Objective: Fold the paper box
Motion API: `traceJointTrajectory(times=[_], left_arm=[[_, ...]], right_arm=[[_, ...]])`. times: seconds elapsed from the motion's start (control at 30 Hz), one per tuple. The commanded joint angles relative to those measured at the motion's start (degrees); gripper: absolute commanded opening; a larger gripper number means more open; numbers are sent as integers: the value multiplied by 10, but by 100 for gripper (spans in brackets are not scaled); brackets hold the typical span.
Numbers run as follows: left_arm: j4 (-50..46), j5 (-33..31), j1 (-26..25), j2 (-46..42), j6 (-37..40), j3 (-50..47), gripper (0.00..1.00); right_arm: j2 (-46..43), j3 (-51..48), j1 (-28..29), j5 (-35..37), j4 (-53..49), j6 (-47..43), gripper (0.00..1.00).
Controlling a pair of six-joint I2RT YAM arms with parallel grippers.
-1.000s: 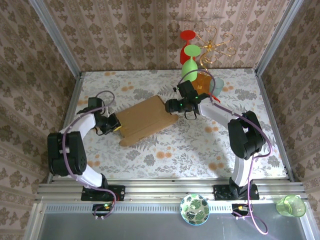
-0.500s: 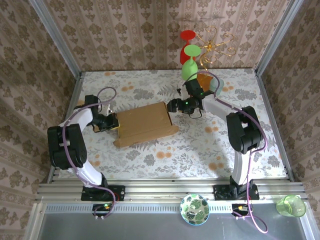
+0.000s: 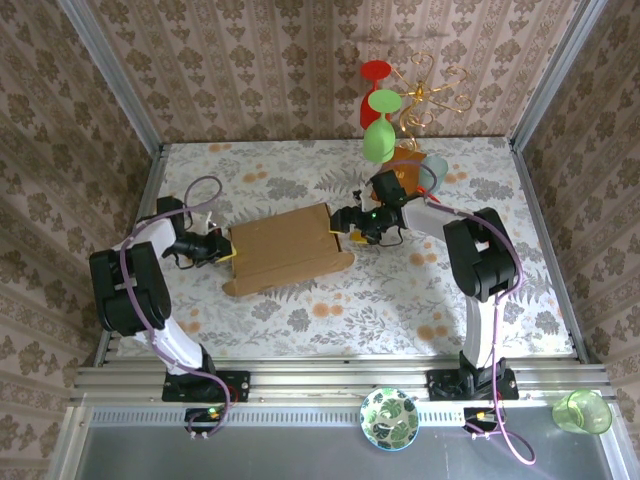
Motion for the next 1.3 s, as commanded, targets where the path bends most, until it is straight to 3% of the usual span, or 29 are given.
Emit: traceJointTrajectory(times=[0.0, 0.17, 0.63, 1.03, 1.17, 1.27], left_arm=[[-21, -32, 3, 34, 22, -15, 0], [-17, -33, 5, 40, 20, -16, 0], [-17, -45, 28, 56, 10, -23, 0], [2, -24, 28, 50, -1, -31, 1], [37, 6, 35, 3, -44, -43, 23], [82, -5, 50, -59, -162, -58, 45]], right_arm=[[14, -11, -4, -67, 51, 33, 88], [35, -23, 1, -110, 118, 91, 88], [22, -90, 22, -121, 206, 146, 86], [42, -90, 60, -122, 358, 284, 74], [27, -97, 59, -111, 372, 321, 67], [12, -108, 51, -106, 379, 373, 61]])
